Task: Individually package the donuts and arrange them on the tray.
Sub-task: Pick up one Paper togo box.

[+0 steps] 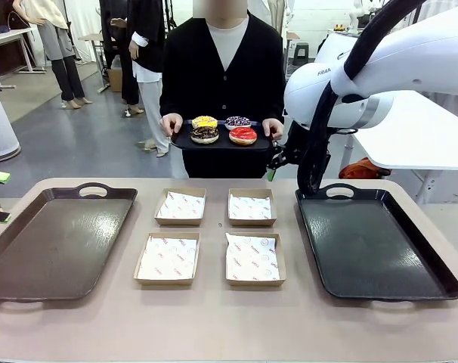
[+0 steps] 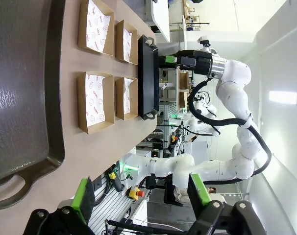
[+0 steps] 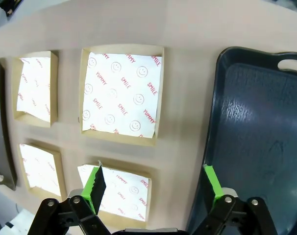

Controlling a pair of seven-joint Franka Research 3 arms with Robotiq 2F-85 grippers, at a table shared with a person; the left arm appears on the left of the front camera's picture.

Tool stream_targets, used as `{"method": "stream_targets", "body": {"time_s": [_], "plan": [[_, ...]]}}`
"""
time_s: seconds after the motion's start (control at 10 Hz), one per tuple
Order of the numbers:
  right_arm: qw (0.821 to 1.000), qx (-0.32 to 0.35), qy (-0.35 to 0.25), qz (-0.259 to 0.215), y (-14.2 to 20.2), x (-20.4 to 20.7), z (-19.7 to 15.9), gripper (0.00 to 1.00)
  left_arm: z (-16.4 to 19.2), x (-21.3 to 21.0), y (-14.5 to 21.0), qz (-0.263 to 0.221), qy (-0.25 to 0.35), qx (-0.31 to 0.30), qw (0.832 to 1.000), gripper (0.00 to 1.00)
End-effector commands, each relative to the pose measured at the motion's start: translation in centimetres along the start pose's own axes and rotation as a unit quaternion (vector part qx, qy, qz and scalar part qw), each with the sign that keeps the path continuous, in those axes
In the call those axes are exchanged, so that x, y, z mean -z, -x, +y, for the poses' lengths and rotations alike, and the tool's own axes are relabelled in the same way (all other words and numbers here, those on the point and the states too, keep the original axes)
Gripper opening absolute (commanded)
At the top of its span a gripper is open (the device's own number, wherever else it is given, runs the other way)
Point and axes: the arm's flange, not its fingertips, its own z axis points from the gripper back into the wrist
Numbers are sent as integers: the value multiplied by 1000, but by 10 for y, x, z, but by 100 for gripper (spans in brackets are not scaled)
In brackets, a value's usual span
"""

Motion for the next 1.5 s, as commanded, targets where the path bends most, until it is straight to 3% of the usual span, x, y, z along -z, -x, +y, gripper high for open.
{"method": "stream_targets", "body": {"time_s": [0.0, 0.3, 0.5, 0.9, 1.4], "plan": [[1000, 0, 2, 1, 0, 2, -1, 100, -1, -1, 0, 1, 4, 2, 1000, 100], [1000, 0, 0, 0, 0, 0, 0, 100, -1, -1, 0, 1, 4, 2, 1000, 100], [999, 14, 40, 1, -12, 16, 5, 100, -1, -1, 0, 1, 4, 2, 1000, 100], [998, 21, 53, -10, -45, 48, 37, 100, -1, -1, 0, 1, 4, 2, 1000, 100], [996, 33, 78, 6, -69, 105, 31, 100, -1, -1, 0, 1, 4, 2, 1000, 100]]}}
